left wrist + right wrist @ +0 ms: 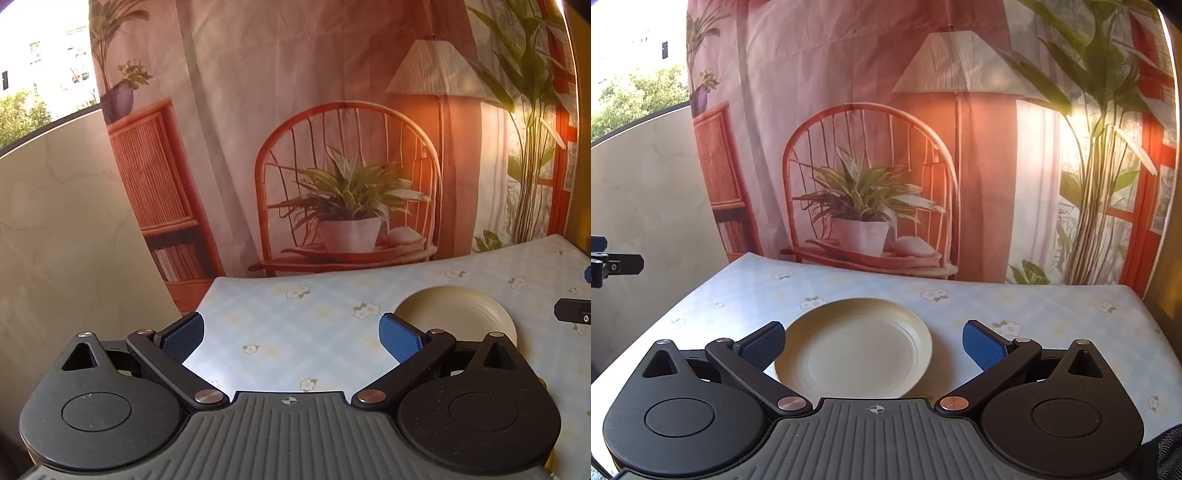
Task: Organize fruits
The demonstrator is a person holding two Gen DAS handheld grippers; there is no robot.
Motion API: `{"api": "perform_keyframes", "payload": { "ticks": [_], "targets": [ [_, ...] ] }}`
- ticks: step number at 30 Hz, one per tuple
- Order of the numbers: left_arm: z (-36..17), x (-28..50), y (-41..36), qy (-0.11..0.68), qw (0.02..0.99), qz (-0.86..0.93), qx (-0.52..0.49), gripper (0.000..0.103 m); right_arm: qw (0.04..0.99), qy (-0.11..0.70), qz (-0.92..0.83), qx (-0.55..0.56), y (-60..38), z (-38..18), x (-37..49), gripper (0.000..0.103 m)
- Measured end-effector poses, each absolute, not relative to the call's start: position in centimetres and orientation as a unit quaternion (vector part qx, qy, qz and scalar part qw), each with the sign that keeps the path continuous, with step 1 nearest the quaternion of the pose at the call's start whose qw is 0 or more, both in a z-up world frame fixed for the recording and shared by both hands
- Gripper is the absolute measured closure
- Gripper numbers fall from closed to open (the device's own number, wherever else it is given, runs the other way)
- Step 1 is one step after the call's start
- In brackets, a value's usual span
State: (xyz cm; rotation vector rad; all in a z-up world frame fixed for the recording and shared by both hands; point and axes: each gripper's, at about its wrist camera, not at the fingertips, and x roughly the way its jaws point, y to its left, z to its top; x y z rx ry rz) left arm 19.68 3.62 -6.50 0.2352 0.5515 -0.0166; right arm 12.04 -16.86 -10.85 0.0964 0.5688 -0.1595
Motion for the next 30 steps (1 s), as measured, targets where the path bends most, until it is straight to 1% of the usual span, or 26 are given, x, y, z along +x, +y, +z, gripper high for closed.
{"api": "perform_keyframes", "payload": {
  "ticks": [2,4,5,6,7,8,11,13,15,17,19,22,30],
  "targets": [
    [-7.7,19.8,3.8,0.287,0.952,-0.017,0.108,0.007,0.954,0.288,-0.072,0.047,-16.6,-11.5,12.4,0.006],
    [-8.8,19.7,3.9,0.3,0.948,-0.024,0.103,0.007,0.95,0.3,-0.067,0.046,-16.5,-12.3,12.6,0.007],
    [-9.3,19.6,3.9,0.304,0.947,-0.028,0.1,0.008,0.948,0.31,-0.063,0.042,-16.2,-12.8,12.7,0.009],
    [-9.7,19.5,4.0,0.308,0.946,-0.031,0.096,0.008,0.946,0.316,-0.059,0.04,-16.2,-13.2,12.7,0.012],
    [-10.3,19.4,4.2,0.313,0.945,-0.034,0.088,0.009,0.944,0.322,-0.055,0.035,-16.0,-13.6,12.8,0.018],
    [-10.7,19.3,4.3,0.317,0.944,-0.035,0.081,0.01,0.942,0.331,-0.053,0.029,-15.8,-14.1,12.9,0.022],
    [-12.1,19.0,4.7,0.339,0.938,-0.032,0.057,0.011,0.938,0.341,-0.057,0.025,-15.6,-15.0,12.7,0.025],
    [-13.1,18.7,5.0,0.352,0.934,-0.031,0.044,0.014,0.937,0.343,-0.056,0.042,-15.7,-15.5,12.5,0.029],
    [-13.8,18.5,5.3,0.358,0.933,-0.028,0.037,0.015,0.933,0.348,-0.054,0.074,-16.3,-16.3,12.0,0.034],
    [-14.6,18.5,5.6,0.368,0.929,-0.024,0.034,0.017,0.927,0.356,-0.056,0.098,-16.9,-17.2,11.7,0.043],
    [-15.0,18.4,5.7,0.376,0.926,-0.02,0.035,0.02,0.923,0.364,-0.064,0.11,-17.2,-17.9,11.3,0.047],
    [-15.1,18.1,5.8,0.376,0.926,-0.02,0.031,0.02,0.92,0.363,-0.067,0.128,-17.8,-18.4,10.8,0.049],
    [-16.0,17.5,4.7,0.384,0.922,-0.045,0.034,0.02,0.915,0.373,-0.058,0.143,-17.8,-19.1,10.7,0.049]
  ]
}}
